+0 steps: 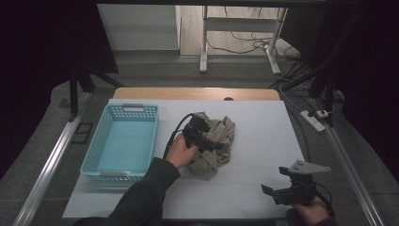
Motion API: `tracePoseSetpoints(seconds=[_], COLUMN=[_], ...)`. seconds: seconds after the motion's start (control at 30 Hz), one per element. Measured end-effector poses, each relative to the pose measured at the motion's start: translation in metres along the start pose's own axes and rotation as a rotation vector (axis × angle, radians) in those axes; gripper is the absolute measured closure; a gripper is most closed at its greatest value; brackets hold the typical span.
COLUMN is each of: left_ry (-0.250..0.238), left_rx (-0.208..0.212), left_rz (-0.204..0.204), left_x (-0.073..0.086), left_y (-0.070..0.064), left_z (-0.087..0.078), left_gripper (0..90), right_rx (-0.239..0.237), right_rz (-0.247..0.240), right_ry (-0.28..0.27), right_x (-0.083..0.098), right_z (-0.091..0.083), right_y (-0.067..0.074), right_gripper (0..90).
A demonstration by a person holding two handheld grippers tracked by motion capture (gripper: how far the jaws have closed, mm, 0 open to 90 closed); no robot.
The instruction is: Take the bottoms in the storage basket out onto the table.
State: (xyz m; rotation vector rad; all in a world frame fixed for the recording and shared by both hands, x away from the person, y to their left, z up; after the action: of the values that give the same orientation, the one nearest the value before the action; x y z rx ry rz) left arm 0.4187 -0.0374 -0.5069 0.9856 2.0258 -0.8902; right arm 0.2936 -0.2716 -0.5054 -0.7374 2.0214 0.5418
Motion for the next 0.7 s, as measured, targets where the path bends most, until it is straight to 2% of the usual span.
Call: tracePoseSetpoints(seconds=[0.3,0.6,0.7], left_ry=[-0.013,-0.022,-0.010], left_rx=[0.027,0.023,0.007], left_rz=[-0.010,0.020,0.024], left_x=[-0.002,-0.003,-0.002], left_y=[-0.005,-0.011,-0.012], left_z=[-0.007,-0.013,-0.016], left_gripper=[0.5,0.3,0.0], right_rx=[-0.001,0.000,0.000], right_rz=[-0.001,-0.001,-0.001], right_ry=[0.000,0.000,0.001], right_x=[0.000,0.000,0.000], right_z=[0.000,0.000,0.000], right_y=[0.000,0.000,0.000], right_gripper=[1.4,1.4,1.4])
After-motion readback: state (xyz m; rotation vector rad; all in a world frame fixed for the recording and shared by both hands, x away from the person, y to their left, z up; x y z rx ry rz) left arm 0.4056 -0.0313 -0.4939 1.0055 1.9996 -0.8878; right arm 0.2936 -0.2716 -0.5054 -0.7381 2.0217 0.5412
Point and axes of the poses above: each handheld gripper's, and its own axes: z roughly forward along the jaws, x roughly out of its underside, y roughly to its left, the point moved 8 cm from there along z, roughly forward along the jaws, and after that the axes turned 9 degrees about -y, right-handed, at the moved point
